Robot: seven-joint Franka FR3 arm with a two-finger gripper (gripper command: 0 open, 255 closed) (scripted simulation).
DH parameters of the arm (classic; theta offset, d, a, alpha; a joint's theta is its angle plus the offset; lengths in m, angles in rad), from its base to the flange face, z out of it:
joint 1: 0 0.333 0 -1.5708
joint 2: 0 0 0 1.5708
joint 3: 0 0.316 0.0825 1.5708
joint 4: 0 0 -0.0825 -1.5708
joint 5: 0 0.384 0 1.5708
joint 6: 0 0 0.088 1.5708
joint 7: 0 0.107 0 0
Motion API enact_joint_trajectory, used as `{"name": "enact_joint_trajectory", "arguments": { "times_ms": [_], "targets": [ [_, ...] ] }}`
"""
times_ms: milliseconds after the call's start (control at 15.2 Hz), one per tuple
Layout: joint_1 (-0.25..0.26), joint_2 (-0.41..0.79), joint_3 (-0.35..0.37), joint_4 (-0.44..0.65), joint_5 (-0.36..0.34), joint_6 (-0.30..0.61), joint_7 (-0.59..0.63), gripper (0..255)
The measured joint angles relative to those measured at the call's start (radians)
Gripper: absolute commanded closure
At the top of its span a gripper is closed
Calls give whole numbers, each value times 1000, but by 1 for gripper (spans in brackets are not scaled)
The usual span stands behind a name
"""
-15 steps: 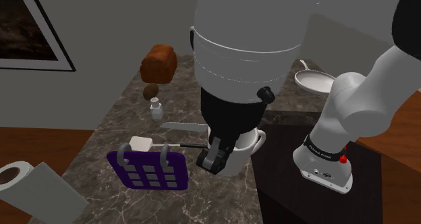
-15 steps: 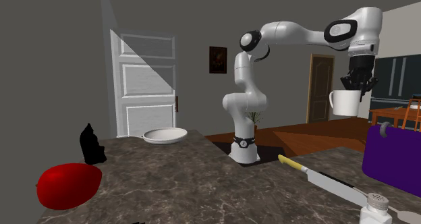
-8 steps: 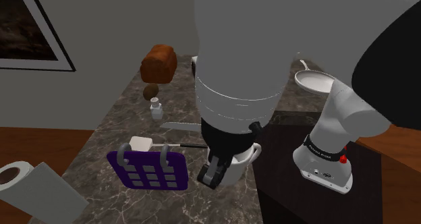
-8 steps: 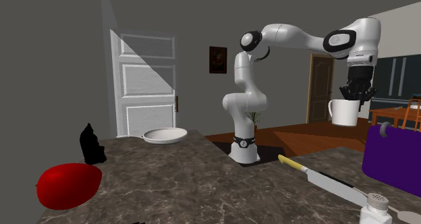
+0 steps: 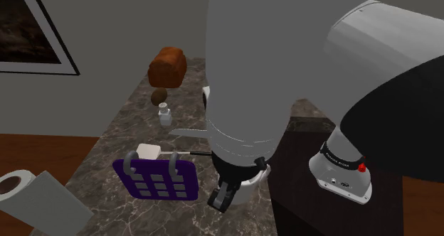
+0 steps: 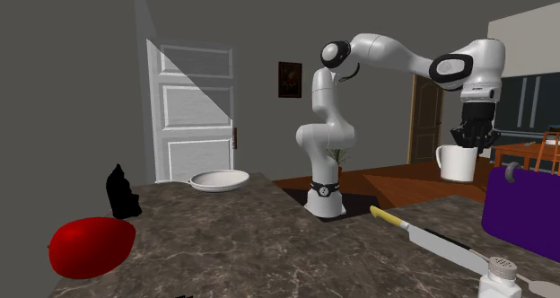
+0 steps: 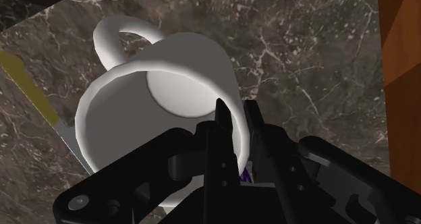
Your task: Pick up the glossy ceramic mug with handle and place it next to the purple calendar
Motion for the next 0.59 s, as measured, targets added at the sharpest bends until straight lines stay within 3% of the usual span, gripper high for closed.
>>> {"name": "enact_joint_trajectory", "arguments": {
  "times_ms": [594],
  "targets": [
    [-13,53,40,-85,-29,126,33,255]
  ]
}}
